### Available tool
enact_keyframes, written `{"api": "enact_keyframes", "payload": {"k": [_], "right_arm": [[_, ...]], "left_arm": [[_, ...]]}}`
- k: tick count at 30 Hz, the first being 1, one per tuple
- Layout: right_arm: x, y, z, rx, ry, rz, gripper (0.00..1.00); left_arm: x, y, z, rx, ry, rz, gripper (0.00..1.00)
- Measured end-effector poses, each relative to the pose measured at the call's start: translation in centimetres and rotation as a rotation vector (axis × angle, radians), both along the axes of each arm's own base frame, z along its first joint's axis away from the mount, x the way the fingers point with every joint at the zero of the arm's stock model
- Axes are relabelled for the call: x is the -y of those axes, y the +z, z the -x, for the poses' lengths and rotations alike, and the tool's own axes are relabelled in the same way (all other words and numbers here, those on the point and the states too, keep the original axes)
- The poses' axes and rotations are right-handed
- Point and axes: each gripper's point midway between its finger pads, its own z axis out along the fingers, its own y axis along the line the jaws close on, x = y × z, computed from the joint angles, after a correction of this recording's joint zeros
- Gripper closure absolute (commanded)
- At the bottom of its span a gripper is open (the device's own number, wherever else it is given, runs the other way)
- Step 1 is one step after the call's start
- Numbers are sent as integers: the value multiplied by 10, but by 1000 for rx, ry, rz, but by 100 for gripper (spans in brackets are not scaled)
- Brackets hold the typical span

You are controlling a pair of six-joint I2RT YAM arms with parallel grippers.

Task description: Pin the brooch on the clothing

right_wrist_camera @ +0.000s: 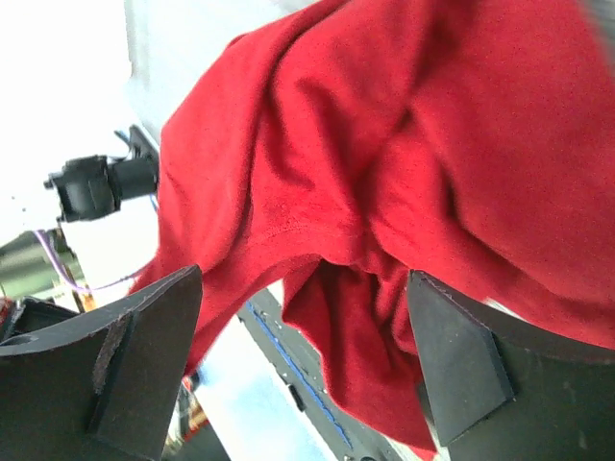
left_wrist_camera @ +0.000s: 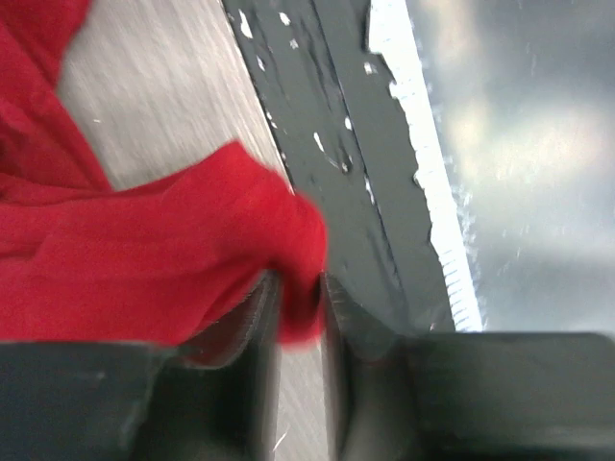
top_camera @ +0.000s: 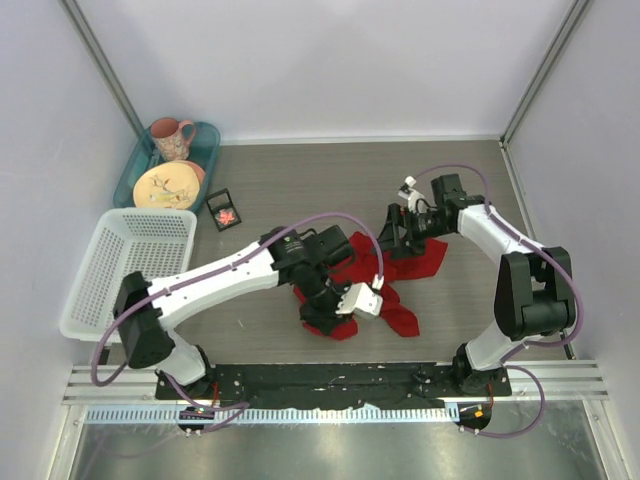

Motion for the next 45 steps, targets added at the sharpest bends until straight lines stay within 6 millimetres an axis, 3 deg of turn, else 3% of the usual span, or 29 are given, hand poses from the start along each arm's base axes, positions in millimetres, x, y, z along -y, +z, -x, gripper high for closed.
{"api": "enact_keyframes", "payload": {"k": [3, 6, 9, 11, 14, 17, 19, 22, 24, 25, 26, 29, 31, 34, 37, 38, 40, 42, 43, 45], "right_arm": [[31, -7, -14, -33, -121, 34, 10], [68, -15, -24, -39, -227, 103, 17], [103, -24, -25, -43, -303, 208, 23], [115, -29, -21, -44, -316, 271, 26], [120, -35, -17, -54, -315, 319, 30], [122, -43, -14, -77, -319, 337, 34], [124, -53, -17, -95, -329, 350, 39], [127, -74, -24, -132, -341, 368, 60], [126, -90, -28, -169, -345, 373, 67], [126, -100, -32, -194, -349, 377, 75], [123, -106, -35, -224, -350, 363, 79], [112, -108, -57, -228, -349, 341, 94], [98, -109, -79, -196, -334, 336, 99], [67, -107, -113, -138, -298, 322, 99], [26, -103, -152, -51, -251, 297, 97], [11, -100, -163, -19, -235, 283, 89], [-15, -91, -178, 26, -202, 255, 66], [-35, -76, -185, 74, -153, 236, 50], [-39, -66, -188, 94, -132, 232, 36], [-36, -48, -194, 144, -106, 234, 28]], "left_arm": [[-10, -11, 10, -35, -73, -98, 29], [-11, 1, -11, -37, -43, -95, 21], [-1, 33, -69, 17, 125, 13, 21], [9, 51, -111, 80, 223, 85, 21], [32, 56, -165, 147, 322, 152, 21], [66, 29, -197, 136, 372, 146, 20], [88, -4, -216, 114, 406, 109, 21], [103, -56, -236, 74, 472, 21, 29], [102, -90, -240, 43, 518, -53, 39], [98, -103, -239, 25, 546, -87, 45], [92, -114, -239, 8, 576, -117, 59], [69, -131, -240, -34, 671, -172, 82], [49, -136, -241, -63, 735, -198, 88], [16, -136, -236, -118, 821, -232, 90], [-17, -129, -221, -200, 908, -248, 59], [-28, -124, -215, -230, 933, -242, 47], [-49, -111, -204, -282, 969, -216, 43], [-62, -94, -201, -294, 971, -173, 42], [-68, -83, -204, -274, 954, -136, 42], [-72, -56, -210, -205, 890, -49, 42]]}}
